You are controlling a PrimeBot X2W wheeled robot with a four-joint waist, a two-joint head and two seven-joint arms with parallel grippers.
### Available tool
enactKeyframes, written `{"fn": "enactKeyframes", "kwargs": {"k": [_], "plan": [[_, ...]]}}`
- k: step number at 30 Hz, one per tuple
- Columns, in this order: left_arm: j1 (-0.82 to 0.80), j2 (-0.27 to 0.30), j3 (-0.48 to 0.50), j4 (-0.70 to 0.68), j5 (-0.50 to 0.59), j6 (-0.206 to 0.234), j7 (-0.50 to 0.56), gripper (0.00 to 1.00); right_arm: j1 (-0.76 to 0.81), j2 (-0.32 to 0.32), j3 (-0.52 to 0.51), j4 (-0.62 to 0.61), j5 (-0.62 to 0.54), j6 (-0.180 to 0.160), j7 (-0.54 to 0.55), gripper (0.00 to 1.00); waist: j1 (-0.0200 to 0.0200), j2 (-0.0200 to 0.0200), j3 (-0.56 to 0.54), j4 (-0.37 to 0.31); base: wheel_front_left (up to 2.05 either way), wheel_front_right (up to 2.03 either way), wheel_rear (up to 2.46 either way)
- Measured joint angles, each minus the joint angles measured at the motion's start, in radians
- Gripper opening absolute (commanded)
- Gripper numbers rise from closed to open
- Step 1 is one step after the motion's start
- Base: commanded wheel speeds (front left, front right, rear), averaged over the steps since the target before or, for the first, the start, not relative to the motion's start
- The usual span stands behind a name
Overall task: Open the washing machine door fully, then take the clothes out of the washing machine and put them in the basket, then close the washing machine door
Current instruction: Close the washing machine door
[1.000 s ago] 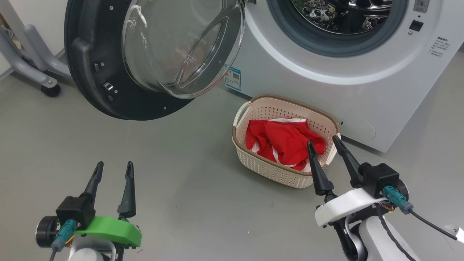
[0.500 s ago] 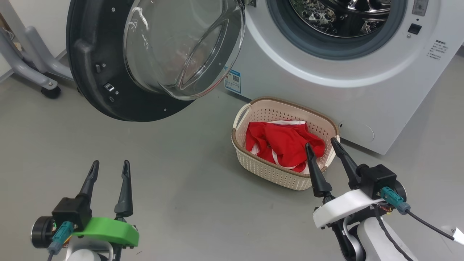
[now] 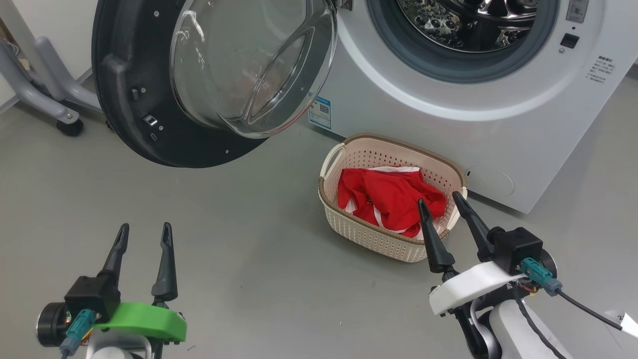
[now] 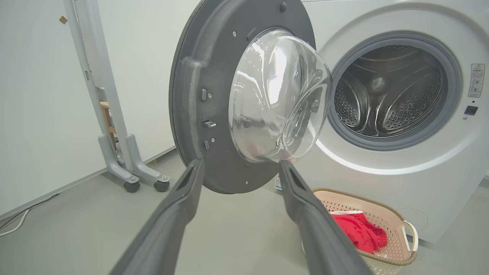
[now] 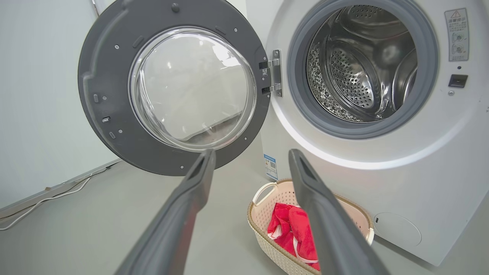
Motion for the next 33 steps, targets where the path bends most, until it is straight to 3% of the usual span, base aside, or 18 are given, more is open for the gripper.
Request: {"fn": "enactKeyframes", "kwargs": {"k": [28,29,30,31,33], "plan": [[0.010,0.000,-0.001,0.004,0.000,-0.001,0.000,1.00,0.000,0.001,-0.002,0.003,0.003,-0.001,0.000,1.00,0.0000,0.0000,0.002,-0.002,0.00,0.00,0.00],[0.011,0.000,-0.001,0.005,0.000,-0.001,0.000,0.50,0.000,0.002,-0.001,0.002,0.003,-0.001,0.000,1.00,0.0000,0.0000,0.004,-0.003,0.00,0.00,0.00],[0.011,0.000,0.000,0.005,0.000,-0.001,0.000,0.19,0.000,0.002,-0.001,0.002,0.003,-0.002,0.000,1.00,0.0000,0.0000,0.006,-0.003,0.00,0.00,0.00],[0.011,0.000,0.001,0.005,0.000,-0.001,0.000,0.00,0.000,0.002,0.000,0.001,0.003,-0.002,0.000,1.00,0.0000,0.0000,0.010,-0.004,0.00,0.00,0.00],[0.011,-0.001,0.003,0.004,0.000,-0.001,0.000,0.00,0.000,0.002,0.002,-0.002,0.002,-0.003,0.000,1.00,0.0000,0.0000,0.018,-0.005,0.00,0.00,0.00]]}}
